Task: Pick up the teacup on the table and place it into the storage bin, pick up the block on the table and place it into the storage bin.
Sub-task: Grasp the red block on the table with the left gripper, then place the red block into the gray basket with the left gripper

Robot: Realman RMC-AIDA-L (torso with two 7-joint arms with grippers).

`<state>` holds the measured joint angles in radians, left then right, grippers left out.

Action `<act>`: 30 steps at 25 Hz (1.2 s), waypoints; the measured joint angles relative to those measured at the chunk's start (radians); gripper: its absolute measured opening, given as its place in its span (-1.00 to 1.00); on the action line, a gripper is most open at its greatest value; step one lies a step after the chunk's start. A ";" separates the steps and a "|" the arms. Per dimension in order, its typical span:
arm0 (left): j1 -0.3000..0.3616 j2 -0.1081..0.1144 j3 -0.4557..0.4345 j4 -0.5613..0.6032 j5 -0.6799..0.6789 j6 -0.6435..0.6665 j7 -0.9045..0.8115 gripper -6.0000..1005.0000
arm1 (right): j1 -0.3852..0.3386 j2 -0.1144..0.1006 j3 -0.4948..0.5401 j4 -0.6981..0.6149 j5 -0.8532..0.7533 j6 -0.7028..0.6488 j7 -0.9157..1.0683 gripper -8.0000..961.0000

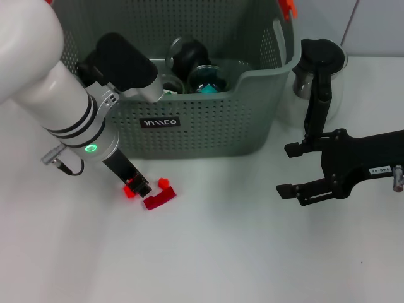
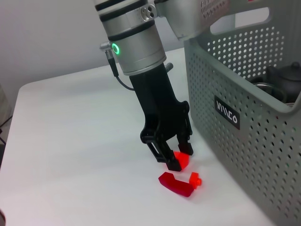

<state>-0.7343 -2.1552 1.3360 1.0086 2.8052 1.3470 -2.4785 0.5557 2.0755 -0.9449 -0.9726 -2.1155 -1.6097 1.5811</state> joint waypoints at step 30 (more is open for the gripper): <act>0.008 -0.004 -0.091 0.154 -0.046 0.176 0.085 -0.39 | -0.003 -0.003 0.000 0.000 0.000 0.001 0.001 0.90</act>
<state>-0.7258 -2.1592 1.2450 1.1627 2.7597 1.5227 -2.3939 0.5524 2.0722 -0.9449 -0.9724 -2.1153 -1.6085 1.5817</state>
